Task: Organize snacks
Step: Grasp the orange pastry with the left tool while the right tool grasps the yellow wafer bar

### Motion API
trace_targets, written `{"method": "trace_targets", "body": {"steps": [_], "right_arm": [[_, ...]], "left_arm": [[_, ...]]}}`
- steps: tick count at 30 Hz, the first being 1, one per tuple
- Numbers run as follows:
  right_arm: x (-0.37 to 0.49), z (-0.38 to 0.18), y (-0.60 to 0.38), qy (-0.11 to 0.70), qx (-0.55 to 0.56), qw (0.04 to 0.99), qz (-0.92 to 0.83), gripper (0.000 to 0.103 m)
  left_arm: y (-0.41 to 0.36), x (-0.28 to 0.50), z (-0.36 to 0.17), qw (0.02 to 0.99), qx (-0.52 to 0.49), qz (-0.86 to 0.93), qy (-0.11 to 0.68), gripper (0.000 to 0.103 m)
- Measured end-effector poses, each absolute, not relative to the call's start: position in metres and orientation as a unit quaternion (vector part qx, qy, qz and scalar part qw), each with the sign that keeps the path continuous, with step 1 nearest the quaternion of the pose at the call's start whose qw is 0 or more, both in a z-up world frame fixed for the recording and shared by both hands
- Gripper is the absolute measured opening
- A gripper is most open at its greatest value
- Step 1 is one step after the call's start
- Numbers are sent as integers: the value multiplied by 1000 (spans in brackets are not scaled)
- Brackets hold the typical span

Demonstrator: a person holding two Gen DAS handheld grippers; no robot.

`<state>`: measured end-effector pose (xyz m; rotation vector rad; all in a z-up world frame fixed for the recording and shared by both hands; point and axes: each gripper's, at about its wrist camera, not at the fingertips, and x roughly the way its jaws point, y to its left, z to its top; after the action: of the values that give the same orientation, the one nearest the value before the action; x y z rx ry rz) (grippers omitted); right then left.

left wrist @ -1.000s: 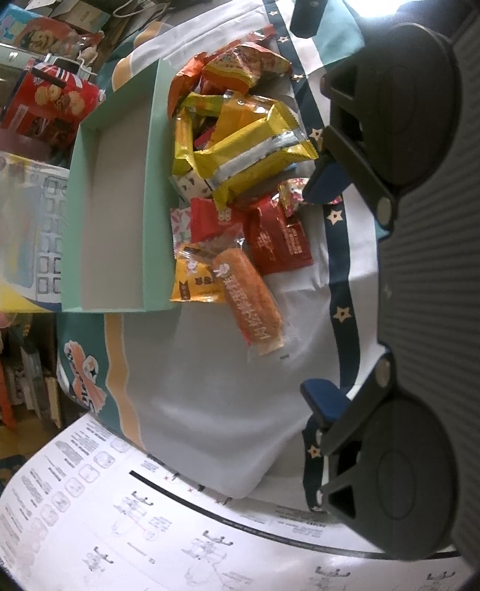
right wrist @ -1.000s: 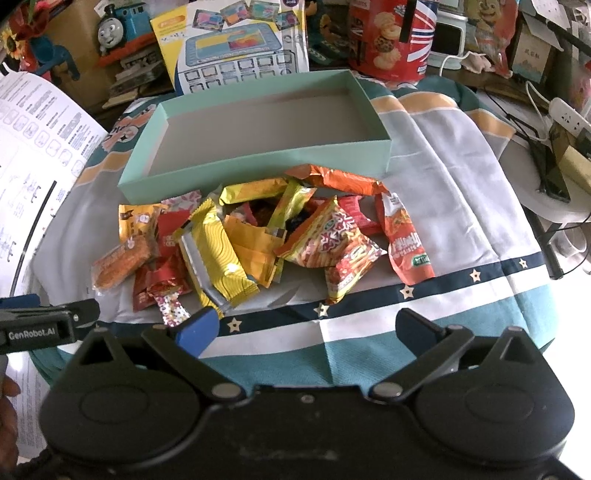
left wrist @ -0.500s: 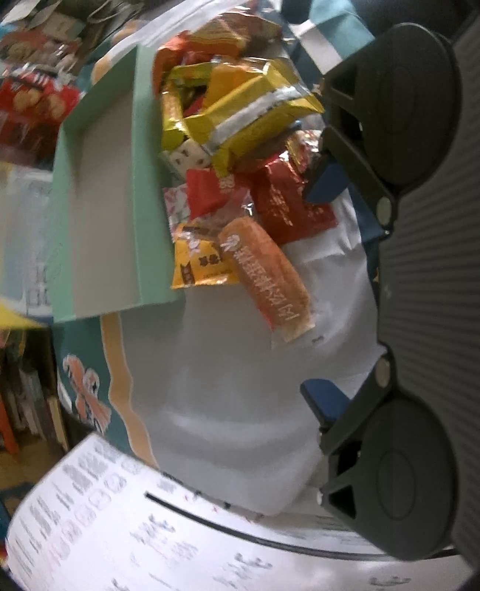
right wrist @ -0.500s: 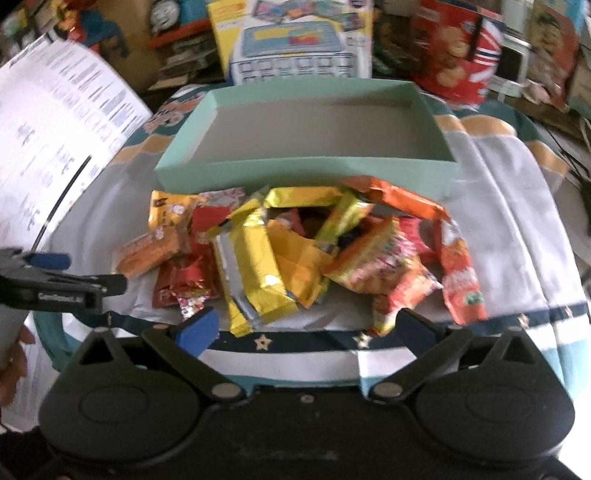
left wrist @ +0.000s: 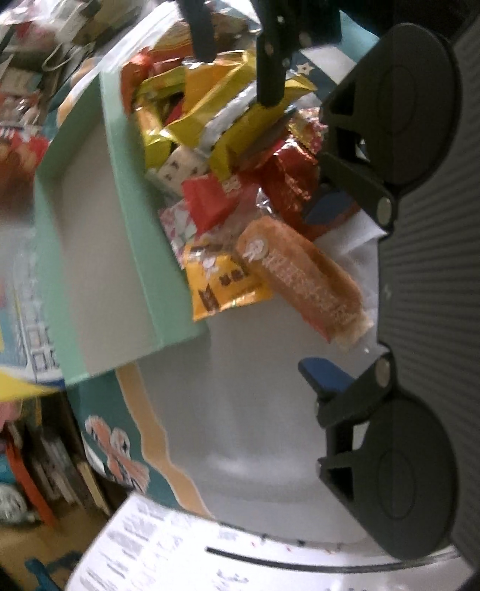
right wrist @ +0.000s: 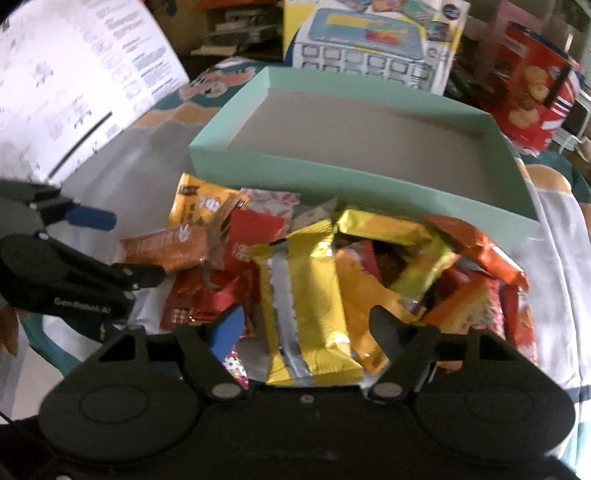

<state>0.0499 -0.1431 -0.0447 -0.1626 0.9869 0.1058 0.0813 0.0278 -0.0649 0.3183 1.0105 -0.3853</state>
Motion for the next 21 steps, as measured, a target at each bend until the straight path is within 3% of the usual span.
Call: {"method": "trace_targets", "body": {"steps": [2, 3, 7, 8, 10, 18, 21], "right_arm": [[53, -52, -136, 477, -94, 872, 48, 75], [53, -54, -135, 478, -103, 871, 45, 75], [54, -64, -128, 478, -129, 868, 38, 75], [55, -66, -126, 475, -136, 869, 37, 73], [54, -71, -122, 466, -154, 870, 41, 51], [59, -67, -127, 463, -136, 875, 49, 48], [59, -64, -134, 466, -113, 876, 54, 48]], "left_arm": [[25, 84, -73, 838, 158, -189, 487, 74], [24, 84, -76, 838, 159, -188, 487, 59], [28, 82, -77, 841, 148, -180, 488, 45], [31, 82, -77, 841, 136, -179, 493, 44], [38, 80, -76, 841, 115, -176, 499, 43], [40, 88, -83, 836, 102, -161, 515, 47], [35, 87, -83, 839, 99, -159, 510, 40]]}}
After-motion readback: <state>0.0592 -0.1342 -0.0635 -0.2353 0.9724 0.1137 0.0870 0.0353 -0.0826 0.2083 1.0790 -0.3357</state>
